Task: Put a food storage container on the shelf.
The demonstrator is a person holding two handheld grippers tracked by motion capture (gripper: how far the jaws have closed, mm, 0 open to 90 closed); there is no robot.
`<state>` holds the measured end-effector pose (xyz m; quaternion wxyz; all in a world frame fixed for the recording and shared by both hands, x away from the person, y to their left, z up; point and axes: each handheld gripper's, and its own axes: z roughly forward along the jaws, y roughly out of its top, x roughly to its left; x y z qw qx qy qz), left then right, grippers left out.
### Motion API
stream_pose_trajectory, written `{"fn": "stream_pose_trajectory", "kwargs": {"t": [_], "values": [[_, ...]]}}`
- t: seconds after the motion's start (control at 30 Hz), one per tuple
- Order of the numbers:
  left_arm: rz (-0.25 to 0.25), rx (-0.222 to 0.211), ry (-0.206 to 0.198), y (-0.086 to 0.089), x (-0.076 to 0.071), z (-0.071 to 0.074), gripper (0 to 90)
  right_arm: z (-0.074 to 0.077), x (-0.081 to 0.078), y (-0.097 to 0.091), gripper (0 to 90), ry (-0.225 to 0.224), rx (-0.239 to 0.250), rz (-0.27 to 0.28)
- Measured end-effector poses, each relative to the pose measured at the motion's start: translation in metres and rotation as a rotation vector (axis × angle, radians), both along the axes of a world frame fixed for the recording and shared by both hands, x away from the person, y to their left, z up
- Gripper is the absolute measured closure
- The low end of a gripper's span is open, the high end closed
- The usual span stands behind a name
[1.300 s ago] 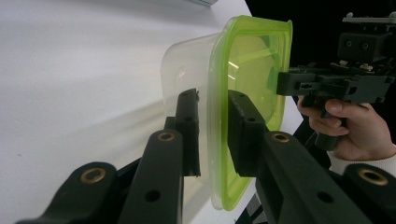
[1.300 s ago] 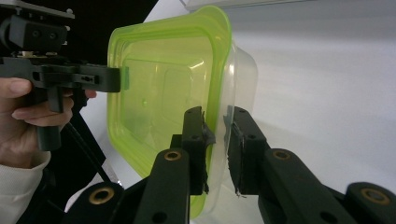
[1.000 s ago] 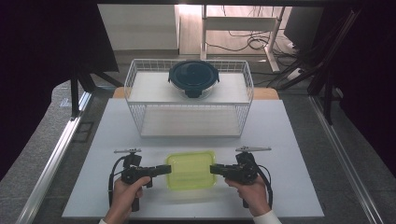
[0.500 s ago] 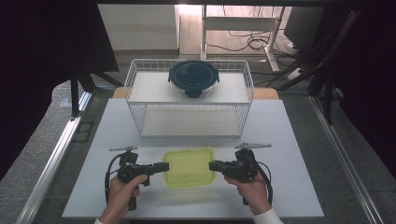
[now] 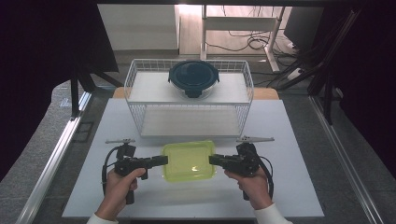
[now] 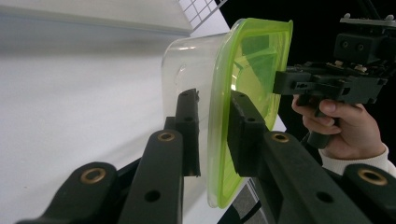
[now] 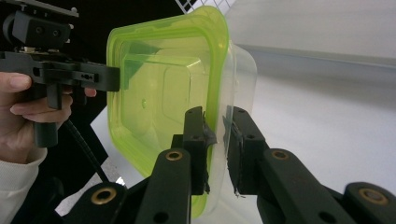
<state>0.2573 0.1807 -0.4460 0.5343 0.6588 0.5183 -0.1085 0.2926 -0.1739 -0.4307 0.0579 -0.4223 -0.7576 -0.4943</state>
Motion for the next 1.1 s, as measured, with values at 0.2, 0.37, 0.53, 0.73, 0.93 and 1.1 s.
{"fn": "stream_pose_trajectory", "kwargs": {"t": [0.2, 0.37, 0.53, 0.73, 0.93, 1.1], "values": [[0.003, 0.0, -0.025, 0.004, 0.002, 0.014, 76.0, 0.011, 0.003, 0.002, 77.9, -0.006, 0.03, 0.009], [0.006, 0.005, -0.041, 0.005, 0.004, 0.026, 76.0, 0.023, 0.005, 0.005, 77.9, -0.026, 0.023, 0.008], [0.007, 0.013, -0.058, 0.006, 0.005, 0.037, 76.0, 0.032, 0.007, 0.007, 78.1, -0.042, 0.022, 0.004], [0.003, 0.016, -0.067, 0.006, 0.007, 0.045, 75.8, 0.037, 0.01, 0.006, 78.1, -0.039, 0.044, 0.006], [0.001, 0.014, -0.084, 0.006, 0.011, 0.056, 75.8, 0.047, 0.013, 0.005, 78.1, -0.055, 0.053, 0.006], [-0.001, 0.015, -0.112, 0.007, 0.017, 0.069, 75.9, 0.061, 0.018, 0.005, 78.0, -0.089, 0.054, 0.01]]}}
